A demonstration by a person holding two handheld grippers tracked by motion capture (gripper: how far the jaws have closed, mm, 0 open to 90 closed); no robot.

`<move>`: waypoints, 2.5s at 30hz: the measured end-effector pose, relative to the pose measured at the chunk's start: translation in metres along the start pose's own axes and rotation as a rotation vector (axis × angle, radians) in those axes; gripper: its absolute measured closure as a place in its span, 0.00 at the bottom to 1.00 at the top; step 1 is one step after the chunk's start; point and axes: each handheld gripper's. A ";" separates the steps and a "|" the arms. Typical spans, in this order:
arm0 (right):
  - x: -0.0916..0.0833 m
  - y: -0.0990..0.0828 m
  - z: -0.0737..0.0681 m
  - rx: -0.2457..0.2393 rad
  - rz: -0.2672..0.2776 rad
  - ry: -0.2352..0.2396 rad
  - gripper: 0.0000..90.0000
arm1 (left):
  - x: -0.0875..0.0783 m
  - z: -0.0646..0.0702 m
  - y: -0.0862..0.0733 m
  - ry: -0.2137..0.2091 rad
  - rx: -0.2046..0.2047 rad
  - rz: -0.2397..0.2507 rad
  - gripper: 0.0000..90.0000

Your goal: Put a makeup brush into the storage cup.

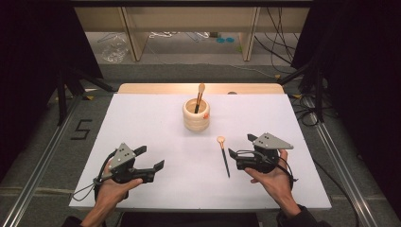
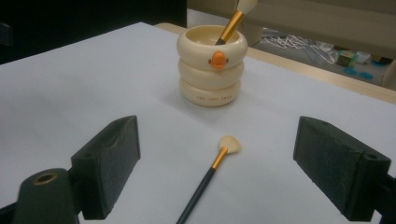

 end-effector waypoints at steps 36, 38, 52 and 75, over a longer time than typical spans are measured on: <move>0.048 0.019 0.008 -0.066 -0.221 0.105 0.18 | 0.002 0.003 -0.002 -0.001 -0.006 -0.006 0.18; 0.049 0.020 0.008 -0.060 -0.235 0.114 0.18 | 0.002 0.003 -0.002 -0.002 -0.007 -0.005 0.18; 0.064 0.017 0.016 -0.054 -0.375 0.163 0.24 | 0.002 0.002 -0.002 0.001 0.007 -0.010 0.18; 0.096 0.008 0.019 -0.122 -0.532 0.216 0.37 | 0.004 0.002 -0.002 -0.001 0.002 -0.014 0.18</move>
Point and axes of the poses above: each handheld gripper's, and its own axes: x roughly forward along the jaws, y roughly out of its top, z roughly to its right, and after that the axes turned 12 degrees about -x, right-handed
